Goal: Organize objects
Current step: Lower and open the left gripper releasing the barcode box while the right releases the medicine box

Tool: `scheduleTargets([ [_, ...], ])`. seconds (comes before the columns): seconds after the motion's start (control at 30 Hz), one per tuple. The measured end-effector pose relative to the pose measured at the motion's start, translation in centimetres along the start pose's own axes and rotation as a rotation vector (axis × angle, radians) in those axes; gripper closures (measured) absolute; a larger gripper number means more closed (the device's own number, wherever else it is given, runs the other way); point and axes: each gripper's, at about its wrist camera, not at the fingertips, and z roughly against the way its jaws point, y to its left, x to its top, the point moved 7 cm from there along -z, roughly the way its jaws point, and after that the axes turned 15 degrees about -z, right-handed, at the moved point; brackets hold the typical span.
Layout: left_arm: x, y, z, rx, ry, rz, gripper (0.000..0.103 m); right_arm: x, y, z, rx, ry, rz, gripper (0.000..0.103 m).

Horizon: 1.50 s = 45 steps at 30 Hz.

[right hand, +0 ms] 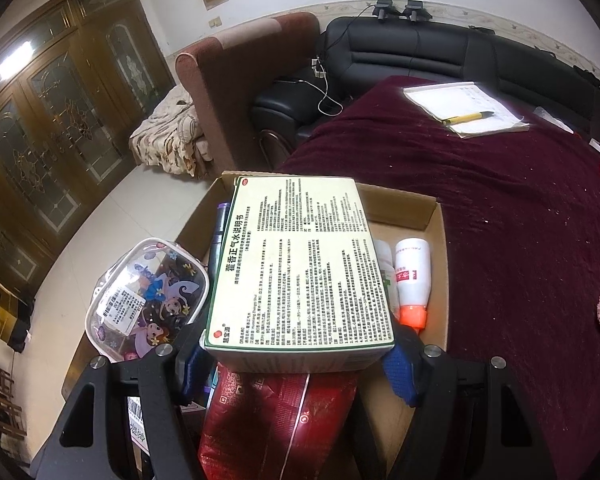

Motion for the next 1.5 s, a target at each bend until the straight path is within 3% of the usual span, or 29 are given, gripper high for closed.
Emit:
scheduleTargets([
  [1.0,-1.1,0.2,-1.1,-0.029,0.039,0.018,0.056,-1.3,0.1,-1.9,-0.009,0.061,0.015,0.026],
  [1.5,-0.6,0.1,-0.9,-0.013,0.041,0.001,0.035,-1.5,0.1,-0.3,-0.025,0.053,0.015,0.023],
])
